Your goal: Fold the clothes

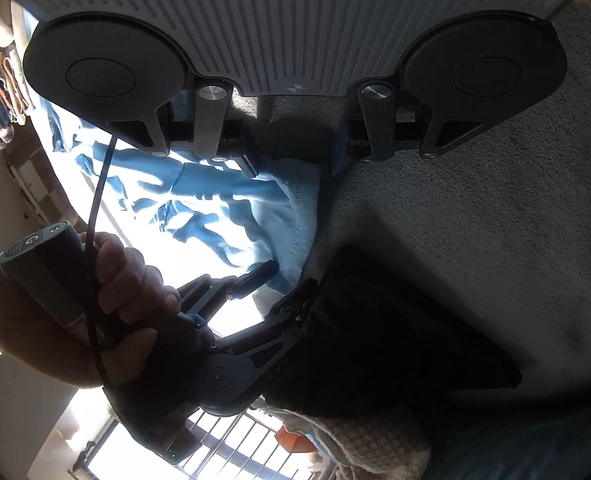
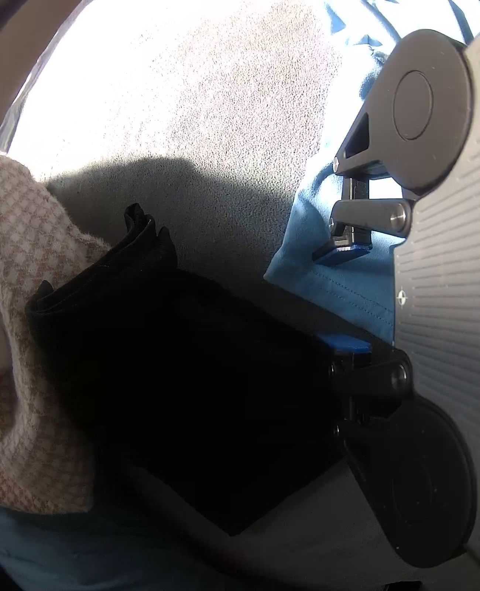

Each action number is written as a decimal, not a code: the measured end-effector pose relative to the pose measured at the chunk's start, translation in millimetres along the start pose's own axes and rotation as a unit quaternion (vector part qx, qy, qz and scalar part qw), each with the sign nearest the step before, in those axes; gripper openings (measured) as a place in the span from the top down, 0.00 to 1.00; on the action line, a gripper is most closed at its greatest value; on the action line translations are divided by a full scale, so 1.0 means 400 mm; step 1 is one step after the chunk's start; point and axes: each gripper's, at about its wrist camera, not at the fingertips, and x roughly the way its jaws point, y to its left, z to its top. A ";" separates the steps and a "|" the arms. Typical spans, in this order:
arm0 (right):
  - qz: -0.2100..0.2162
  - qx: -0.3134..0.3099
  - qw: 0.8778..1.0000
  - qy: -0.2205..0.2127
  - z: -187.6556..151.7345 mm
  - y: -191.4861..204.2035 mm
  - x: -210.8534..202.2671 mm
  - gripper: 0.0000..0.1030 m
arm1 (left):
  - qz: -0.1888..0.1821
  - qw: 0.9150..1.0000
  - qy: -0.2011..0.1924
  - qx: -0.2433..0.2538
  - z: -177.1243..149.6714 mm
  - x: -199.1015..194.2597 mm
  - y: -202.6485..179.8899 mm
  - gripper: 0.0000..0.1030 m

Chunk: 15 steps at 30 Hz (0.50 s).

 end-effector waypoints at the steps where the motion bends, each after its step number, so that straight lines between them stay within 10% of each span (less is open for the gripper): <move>1: -0.003 0.005 1.000 0.000 0.002 -0.001 0.006 0.59 | 0.000 1.000 0.002 -0.001 0.003 0.005 0.000 0.60; 5: -0.017 0.007 1.000 -0.003 -0.011 -0.002 0.029 0.64 | 0.014 1.000 0.002 0.022 0.004 0.019 -0.015 0.68; 9: -0.021 0.023 0.999 -0.026 -0.031 -0.028 0.014 0.96 | 0.017 0.998 -0.006 0.057 -0.007 0.029 -0.039 0.87; 15: 0.048 0.071 0.988 -0.132 -0.072 -0.069 -0.096 0.97 | 0.025 0.995 -0.052 0.076 -0.003 0.003 -0.064 0.93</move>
